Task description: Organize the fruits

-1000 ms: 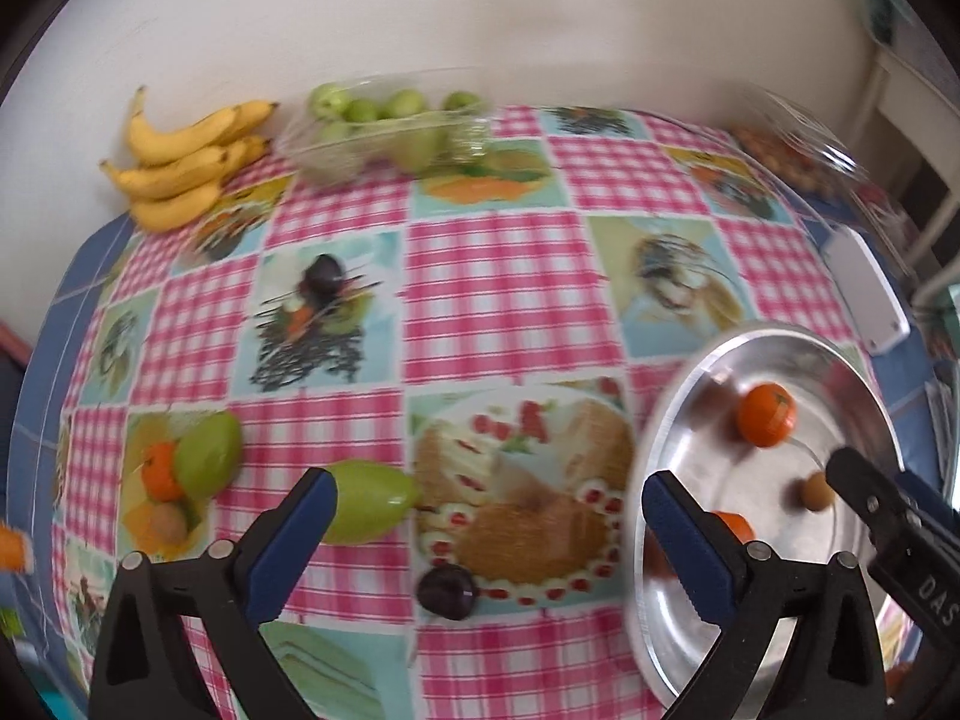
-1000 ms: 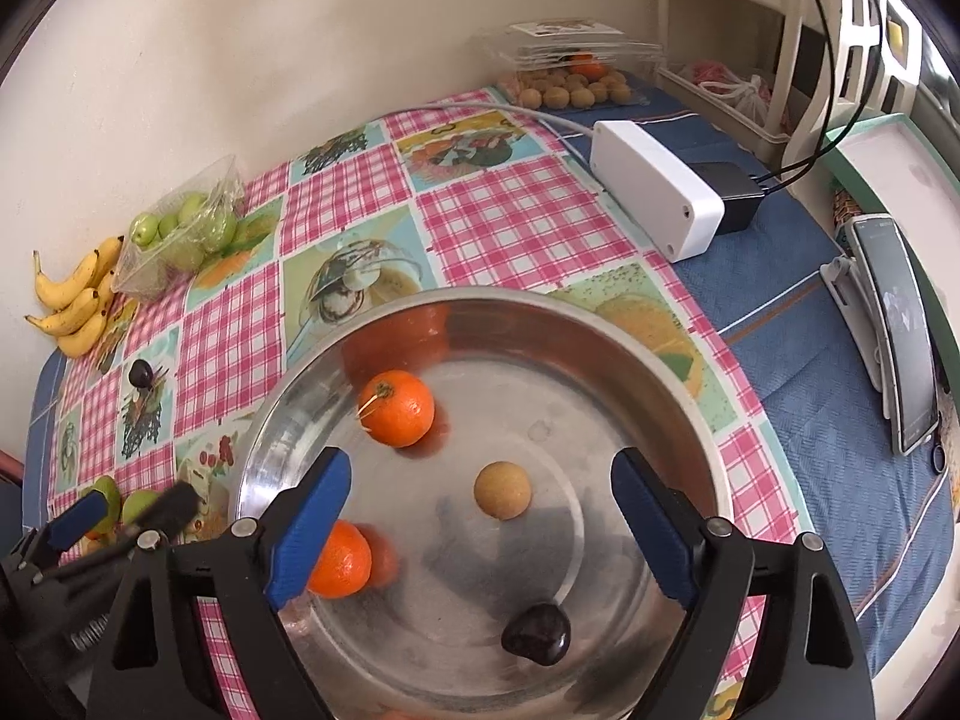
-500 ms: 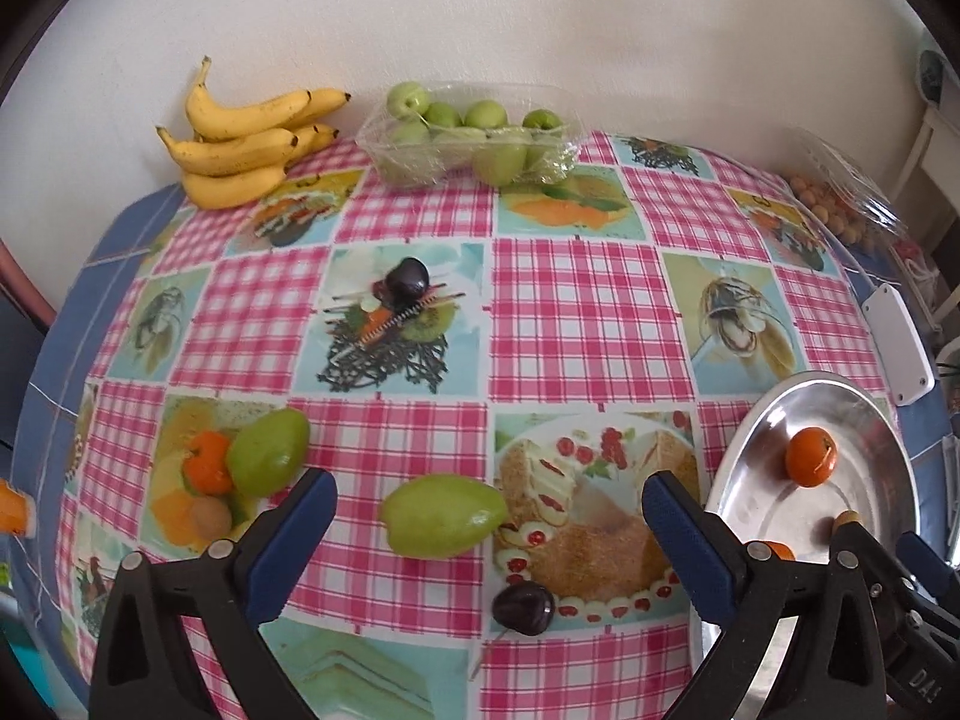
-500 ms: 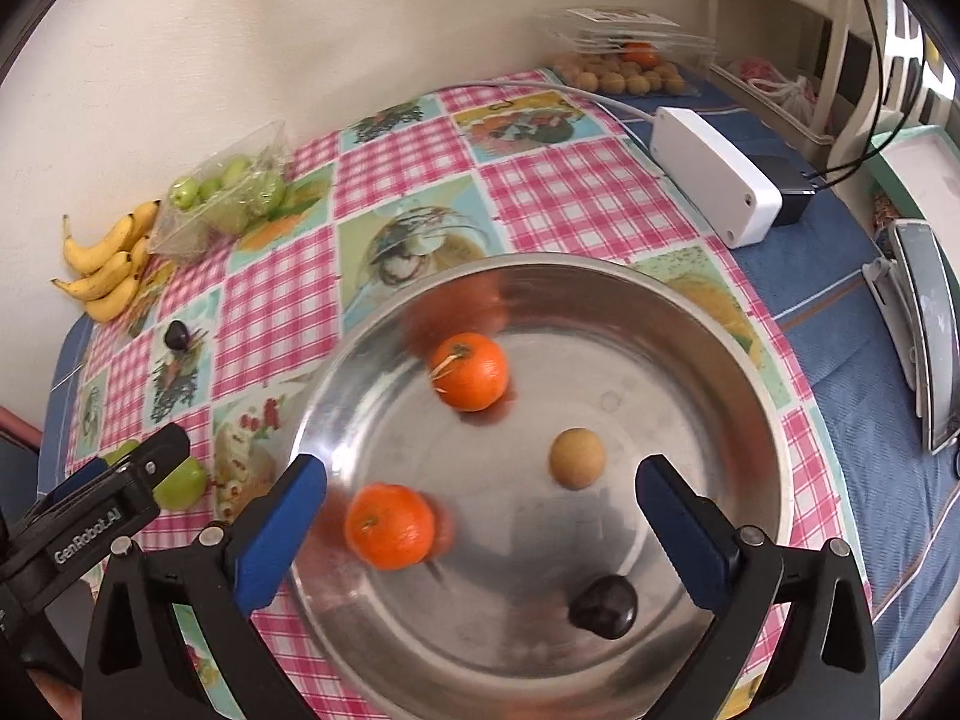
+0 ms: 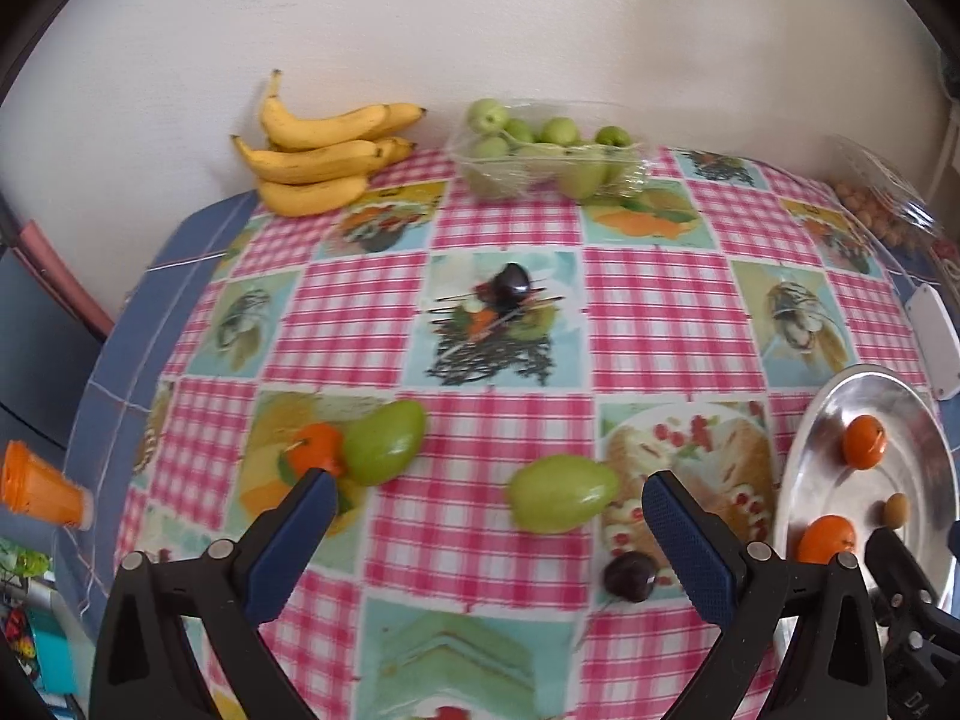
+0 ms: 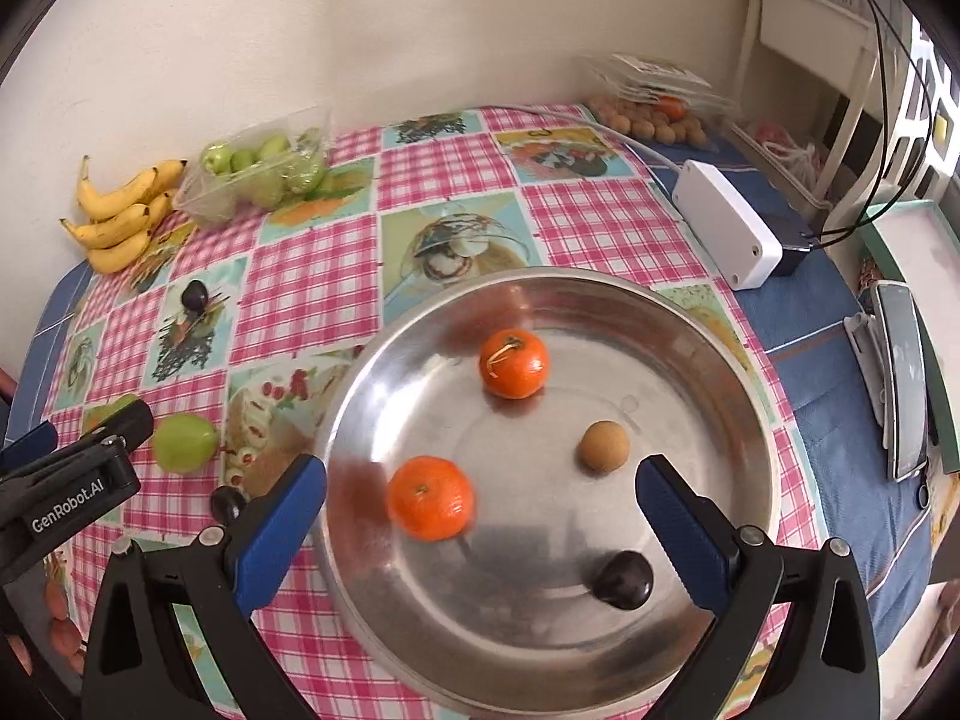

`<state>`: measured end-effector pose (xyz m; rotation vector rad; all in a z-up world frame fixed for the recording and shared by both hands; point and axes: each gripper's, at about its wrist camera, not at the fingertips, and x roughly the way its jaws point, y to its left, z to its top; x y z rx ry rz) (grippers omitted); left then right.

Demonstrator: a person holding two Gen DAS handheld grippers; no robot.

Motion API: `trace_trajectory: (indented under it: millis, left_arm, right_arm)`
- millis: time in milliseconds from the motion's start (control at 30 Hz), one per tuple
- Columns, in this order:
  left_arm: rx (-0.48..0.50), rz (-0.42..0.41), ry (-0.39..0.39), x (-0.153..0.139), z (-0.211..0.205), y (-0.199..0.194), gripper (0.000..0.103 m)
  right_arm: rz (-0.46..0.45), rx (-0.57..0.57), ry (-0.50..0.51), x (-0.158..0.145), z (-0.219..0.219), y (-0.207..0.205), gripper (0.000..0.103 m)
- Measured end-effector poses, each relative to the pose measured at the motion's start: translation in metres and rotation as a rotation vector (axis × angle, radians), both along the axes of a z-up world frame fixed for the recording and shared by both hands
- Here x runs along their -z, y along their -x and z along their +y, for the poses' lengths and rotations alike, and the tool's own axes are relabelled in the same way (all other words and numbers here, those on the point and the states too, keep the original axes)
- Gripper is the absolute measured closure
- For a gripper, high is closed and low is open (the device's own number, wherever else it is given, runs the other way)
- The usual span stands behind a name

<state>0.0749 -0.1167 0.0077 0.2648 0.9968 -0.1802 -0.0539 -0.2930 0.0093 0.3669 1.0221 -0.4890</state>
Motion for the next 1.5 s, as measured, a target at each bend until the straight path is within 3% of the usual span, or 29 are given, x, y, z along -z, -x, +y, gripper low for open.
trace_trajectory:
  millis: [133,233,533,700,867,1133,1500]
  left_arm:
    - [0.001,0.004,0.007,-0.002,0.013,0.001,0.000]
    - [-0.010,0.000,0.007,-0.006,0.024,0.002,0.000]
    - [-0.057,0.029,0.028,-0.010,0.060,0.001,0.000]
    - [-0.115,0.084,0.020,-0.004,0.084,-0.003,0.000]
    - [-0.208,0.146,0.028,0.006,0.120,-0.009,0.000]
    - [-0.313,0.135,0.080,0.004,0.164,-0.016,0.000]
    - [-0.312,0.166,0.154,0.011,0.164,-0.028,0.000]
  right_arm:
    - [-0.014,-0.005,0.028,-0.010,0.012,0.001,0.000]
    - [-0.038,-0.006,-0.006,-0.014,0.017,0.003,0.000]
    - [0.023,0.054,-0.088,-0.003,0.031,0.006,0.001]
    - [0.045,-0.018,-0.070,-0.001,0.064,-0.007,0.001]
    - [0.028,-0.104,-0.139,0.002,0.095,-0.025,0.001]
    - [0.053,-0.200,-0.126,0.008,0.136,-0.053,0.001]
    - [0.107,-0.213,-0.113,0.023,0.136,-0.073,0.001]
